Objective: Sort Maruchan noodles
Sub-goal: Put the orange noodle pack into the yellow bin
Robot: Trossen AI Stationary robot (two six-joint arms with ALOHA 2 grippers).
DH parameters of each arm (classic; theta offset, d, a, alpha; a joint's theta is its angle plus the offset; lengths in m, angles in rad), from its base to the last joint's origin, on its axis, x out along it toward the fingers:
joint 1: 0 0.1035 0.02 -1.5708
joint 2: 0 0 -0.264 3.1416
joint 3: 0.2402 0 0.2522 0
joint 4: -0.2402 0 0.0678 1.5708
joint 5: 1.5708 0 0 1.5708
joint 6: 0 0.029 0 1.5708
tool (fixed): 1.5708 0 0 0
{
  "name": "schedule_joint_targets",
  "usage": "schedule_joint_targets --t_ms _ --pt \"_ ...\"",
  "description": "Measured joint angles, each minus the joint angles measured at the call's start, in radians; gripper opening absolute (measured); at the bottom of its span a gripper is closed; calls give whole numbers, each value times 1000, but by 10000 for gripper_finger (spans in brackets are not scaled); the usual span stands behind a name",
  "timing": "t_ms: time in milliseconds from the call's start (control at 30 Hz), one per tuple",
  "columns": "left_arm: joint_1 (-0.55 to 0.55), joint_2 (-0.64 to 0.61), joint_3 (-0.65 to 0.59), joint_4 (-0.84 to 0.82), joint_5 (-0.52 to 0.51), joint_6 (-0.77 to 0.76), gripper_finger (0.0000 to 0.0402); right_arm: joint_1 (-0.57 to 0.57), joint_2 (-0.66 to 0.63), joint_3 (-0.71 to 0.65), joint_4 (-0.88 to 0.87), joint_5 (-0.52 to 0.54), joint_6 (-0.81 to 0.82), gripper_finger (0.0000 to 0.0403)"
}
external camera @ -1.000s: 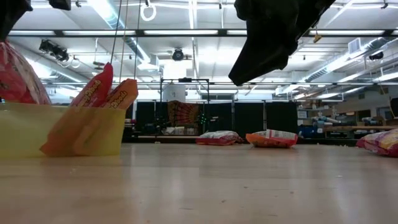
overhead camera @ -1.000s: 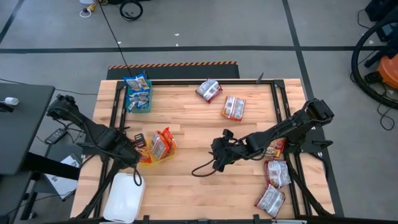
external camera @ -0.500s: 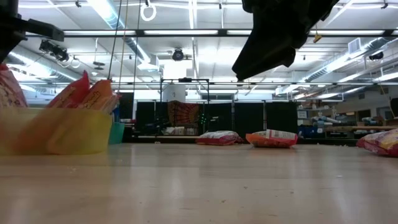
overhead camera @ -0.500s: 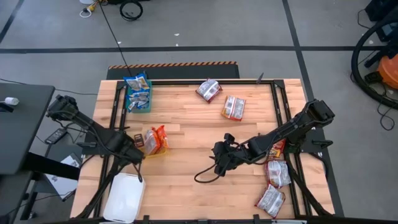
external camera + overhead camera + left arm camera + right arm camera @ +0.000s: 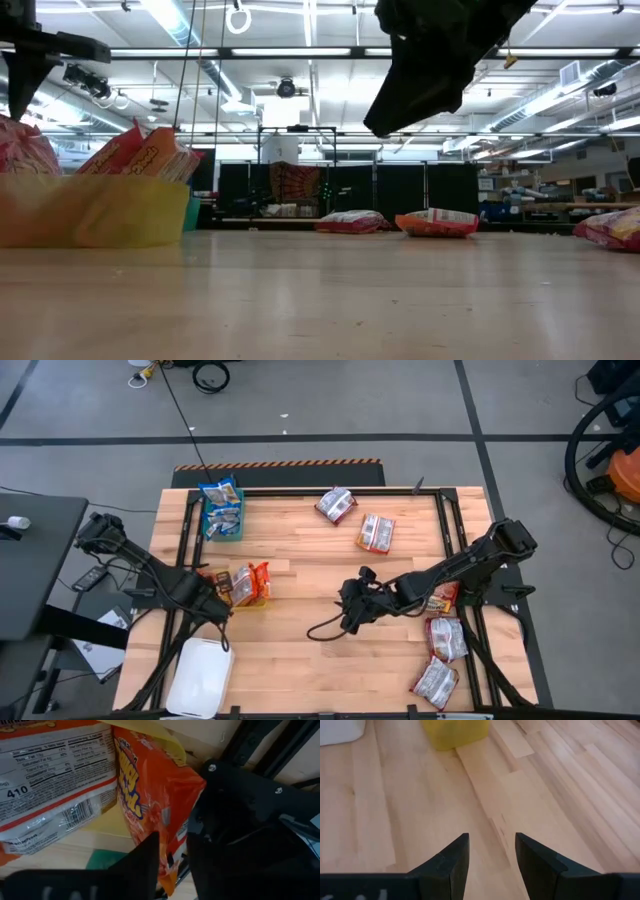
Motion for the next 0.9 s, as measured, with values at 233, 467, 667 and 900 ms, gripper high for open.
schedule_joint_targets --t_ms 233,467,667,900 --pt "0 -1 30 -2 -73 -92 171 -53 0 153 -413 -22 -20 180" --pt "0 -2 247 0 -182 -192 201 -151 -3 261 -783 114 -13 199" --pt "2 -3 405 31 -309 -411 203 -276 -3 99 -646 123 -182 232" --pt "0 -11 449 39 -249 -706 191 -361 -2 -105 -431 165 -371 233"
